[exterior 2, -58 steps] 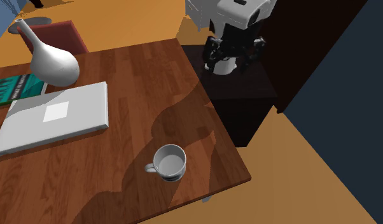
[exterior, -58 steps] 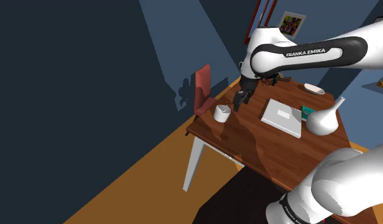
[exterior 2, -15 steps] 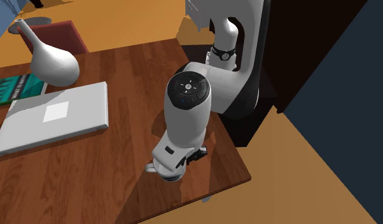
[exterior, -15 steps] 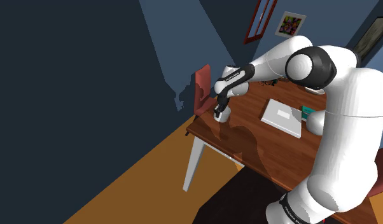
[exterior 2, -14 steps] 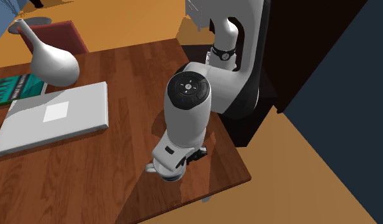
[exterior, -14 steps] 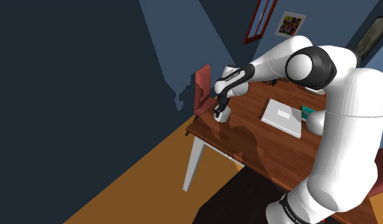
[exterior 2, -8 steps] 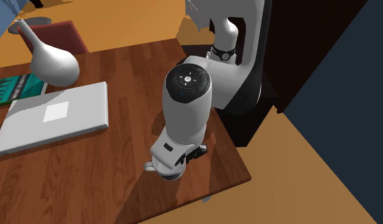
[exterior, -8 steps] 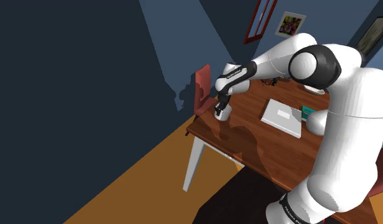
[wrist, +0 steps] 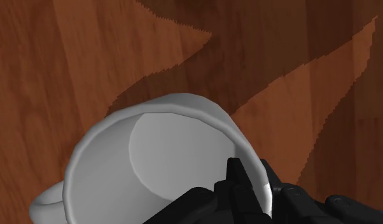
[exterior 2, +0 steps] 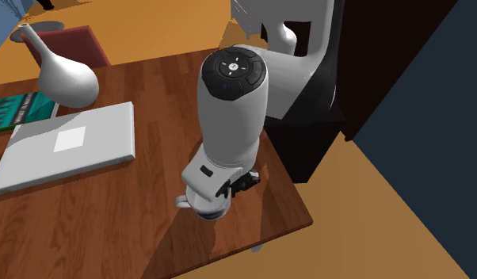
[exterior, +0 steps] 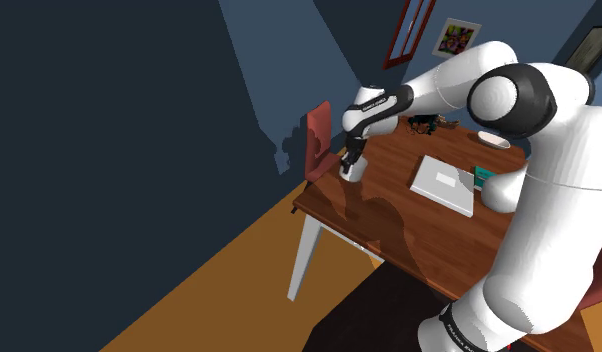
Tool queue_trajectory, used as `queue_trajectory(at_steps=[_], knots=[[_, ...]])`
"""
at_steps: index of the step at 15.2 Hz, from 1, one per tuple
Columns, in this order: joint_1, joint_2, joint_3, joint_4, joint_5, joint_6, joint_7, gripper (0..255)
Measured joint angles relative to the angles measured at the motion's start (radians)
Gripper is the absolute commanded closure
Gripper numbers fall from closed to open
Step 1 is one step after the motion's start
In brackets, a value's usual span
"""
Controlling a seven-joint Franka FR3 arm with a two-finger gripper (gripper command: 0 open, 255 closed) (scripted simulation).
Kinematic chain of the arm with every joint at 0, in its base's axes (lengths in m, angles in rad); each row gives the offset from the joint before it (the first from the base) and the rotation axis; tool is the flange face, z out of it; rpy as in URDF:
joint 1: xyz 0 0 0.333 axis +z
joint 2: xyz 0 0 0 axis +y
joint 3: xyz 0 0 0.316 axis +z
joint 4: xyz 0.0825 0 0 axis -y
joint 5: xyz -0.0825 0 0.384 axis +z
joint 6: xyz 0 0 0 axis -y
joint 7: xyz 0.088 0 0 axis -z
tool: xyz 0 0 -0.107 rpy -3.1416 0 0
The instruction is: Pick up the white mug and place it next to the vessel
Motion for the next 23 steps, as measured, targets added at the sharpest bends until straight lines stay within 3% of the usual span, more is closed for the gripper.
queue_trajectory(at_steps=[23], knots=[[0.011,-0.150,-0.012,0.114,-0.030,-0.262,0.009,255]])
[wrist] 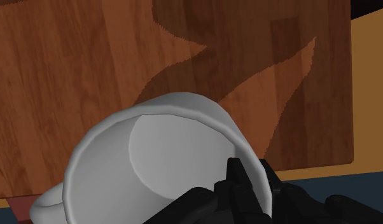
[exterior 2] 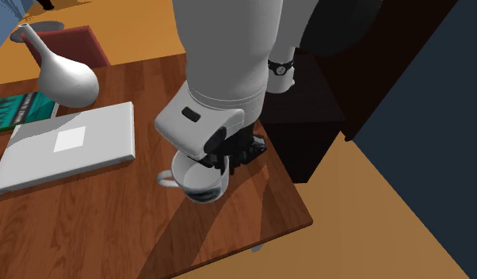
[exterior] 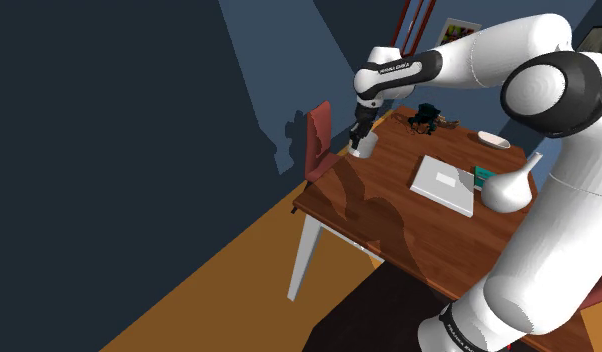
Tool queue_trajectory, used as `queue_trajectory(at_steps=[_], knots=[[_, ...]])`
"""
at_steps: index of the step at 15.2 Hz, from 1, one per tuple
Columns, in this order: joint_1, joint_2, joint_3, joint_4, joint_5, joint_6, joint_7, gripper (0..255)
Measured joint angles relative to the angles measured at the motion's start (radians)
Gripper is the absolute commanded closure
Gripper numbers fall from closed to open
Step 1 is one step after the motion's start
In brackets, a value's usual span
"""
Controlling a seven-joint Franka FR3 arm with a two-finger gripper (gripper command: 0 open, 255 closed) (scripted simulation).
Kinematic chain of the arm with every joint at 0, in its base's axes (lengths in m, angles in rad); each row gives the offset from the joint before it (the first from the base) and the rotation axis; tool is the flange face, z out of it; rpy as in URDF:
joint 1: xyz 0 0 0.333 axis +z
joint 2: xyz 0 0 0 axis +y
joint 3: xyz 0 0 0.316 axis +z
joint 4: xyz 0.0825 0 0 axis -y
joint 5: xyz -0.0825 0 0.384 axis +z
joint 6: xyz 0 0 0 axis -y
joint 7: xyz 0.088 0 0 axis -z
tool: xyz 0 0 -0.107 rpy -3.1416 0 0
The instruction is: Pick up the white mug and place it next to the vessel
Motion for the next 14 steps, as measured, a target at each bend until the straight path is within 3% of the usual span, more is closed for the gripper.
queue_trajectory(at_steps=[14], knots=[[0.002,-0.046,-0.002,0.125,-0.008,-0.171,-0.001,255]])
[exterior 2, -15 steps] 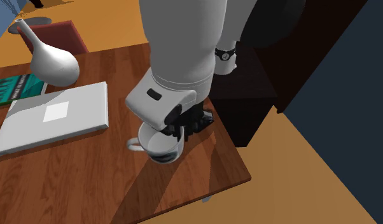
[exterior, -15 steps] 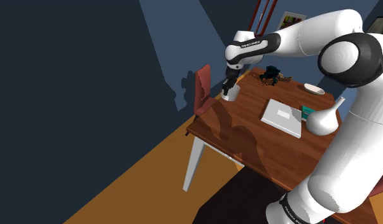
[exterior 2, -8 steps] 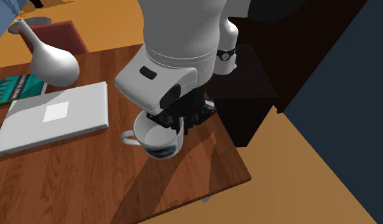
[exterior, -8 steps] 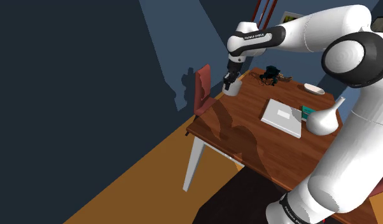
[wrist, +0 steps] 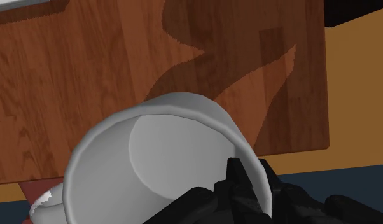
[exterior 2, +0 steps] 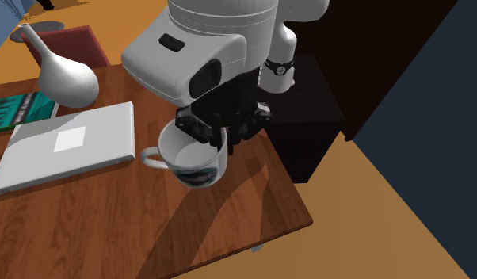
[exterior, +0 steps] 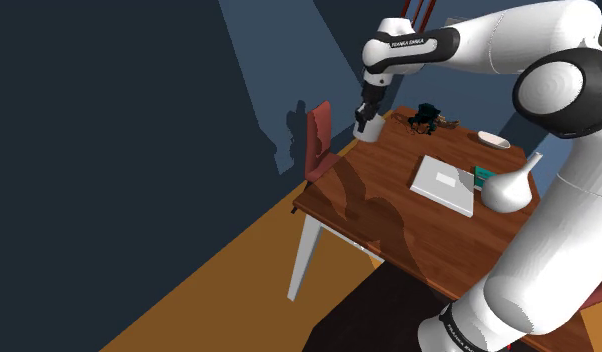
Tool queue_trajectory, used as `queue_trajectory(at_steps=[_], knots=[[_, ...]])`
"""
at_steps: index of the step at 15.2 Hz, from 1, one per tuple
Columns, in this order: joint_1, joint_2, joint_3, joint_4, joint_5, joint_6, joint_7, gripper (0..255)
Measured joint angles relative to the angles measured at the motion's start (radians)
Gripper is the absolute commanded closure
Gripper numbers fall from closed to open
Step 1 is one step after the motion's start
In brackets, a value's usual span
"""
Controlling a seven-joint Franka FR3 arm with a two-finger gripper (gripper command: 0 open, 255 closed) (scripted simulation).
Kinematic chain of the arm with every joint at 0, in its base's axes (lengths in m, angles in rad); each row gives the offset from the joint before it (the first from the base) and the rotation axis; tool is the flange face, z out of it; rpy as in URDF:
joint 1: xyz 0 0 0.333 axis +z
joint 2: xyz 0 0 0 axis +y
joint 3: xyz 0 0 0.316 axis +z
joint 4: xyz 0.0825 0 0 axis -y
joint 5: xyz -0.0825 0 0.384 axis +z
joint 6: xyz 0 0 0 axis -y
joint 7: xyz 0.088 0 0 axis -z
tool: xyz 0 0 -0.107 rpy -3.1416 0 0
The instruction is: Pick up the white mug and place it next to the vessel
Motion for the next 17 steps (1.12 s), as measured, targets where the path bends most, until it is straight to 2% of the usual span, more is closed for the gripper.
queue_trajectory(at_steps=[17], knots=[[-0.002,-0.002,-0.002,0.229,0.001,-0.231,-0.008,255]])
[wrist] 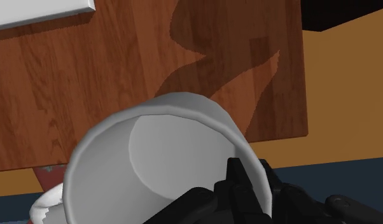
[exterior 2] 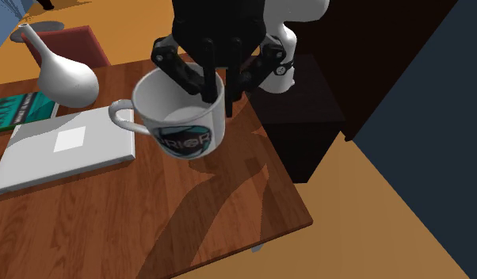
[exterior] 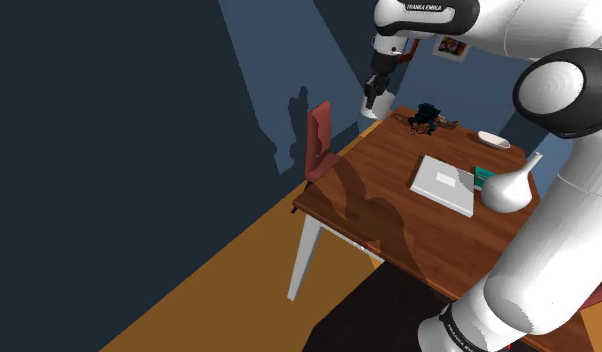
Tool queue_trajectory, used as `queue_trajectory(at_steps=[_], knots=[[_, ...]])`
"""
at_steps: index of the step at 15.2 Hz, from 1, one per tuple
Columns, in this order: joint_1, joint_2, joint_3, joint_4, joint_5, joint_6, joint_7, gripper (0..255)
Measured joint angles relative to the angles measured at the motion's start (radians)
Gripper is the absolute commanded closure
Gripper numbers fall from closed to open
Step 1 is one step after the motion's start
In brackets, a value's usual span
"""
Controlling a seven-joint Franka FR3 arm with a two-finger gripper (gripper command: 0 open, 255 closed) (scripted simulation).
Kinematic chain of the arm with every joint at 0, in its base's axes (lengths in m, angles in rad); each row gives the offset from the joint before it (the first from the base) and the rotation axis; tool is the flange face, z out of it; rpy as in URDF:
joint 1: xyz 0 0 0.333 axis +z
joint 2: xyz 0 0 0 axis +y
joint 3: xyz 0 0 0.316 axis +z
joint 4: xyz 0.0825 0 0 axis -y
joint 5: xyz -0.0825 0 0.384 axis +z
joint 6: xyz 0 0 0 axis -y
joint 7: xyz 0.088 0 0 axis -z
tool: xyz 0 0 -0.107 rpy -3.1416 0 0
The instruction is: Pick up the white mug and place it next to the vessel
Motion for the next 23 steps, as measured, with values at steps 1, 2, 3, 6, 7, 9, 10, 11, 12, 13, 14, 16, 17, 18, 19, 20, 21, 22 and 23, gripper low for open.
queue_trajectory(at_steps=[1,2,3,6,7,9,10,11,12,13,14,16,17,18,19,20,21,22,23], knots=[[-0.001,0.004,0.000,0.022,0.001,-0.018,-0.001,255],[-0.003,0.012,-0.001,0.045,0.003,-0.034,-0.004,255],[-0.002,0.013,-0.001,0.057,0.003,-0.045,-0.002,255],[-0.013,-0.022,-0.010,0.035,-0.003,-0.055,-0.024,255],[-0.016,-0.043,-0.013,0.013,-0.007,-0.053,-0.030,255],[-0.032,-0.087,-0.027,-0.045,-0.014,-0.038,-0.060,255],[-0.042,-0.107,-0.036,-0.073,-0.018,-0.028,-0.078,255],[-0.052,-0.133,-0.046,-0.106,-0.023,-0.021,-0.098,255],[-0.060,-0.163,-0.054,-0.144,-0.030,-0.010,-0.114,255],[-0.069,-0.182,-0.062,-0.165,-0.034,-0.007,-0.130,255],[-0.077,-0.202,-0.069,-0.188,-0.039,-0.002,-0.145,255],[-0.093,-0.260,-0.086,-0.249,-0.056,0.004,-0.175,255],[-0.100,-0.273,-0.094,-0.271,-0.060,0.014,-0.190,255],[-0.111,-0.289,-0.107,-0.288,-0.065,0.018,-0.211,255],[-0.119,-0.307,-0.115,-0.312,-0.072,0.025,-0.226,255],[-0.128,-0.323,-0.125,-0.321,-0.078,0.020,-0.245,255],[-0.138,-0.339,-0.137,-0.338,-0.084,0.025,-0.265,255],[-0.149,-0.350,-0.150,-0.346,-0.089,0.024,-0.288,255],[-0.158,-0.364,-0.161,-0.362,-0.095,0.028,-0.305,255]])
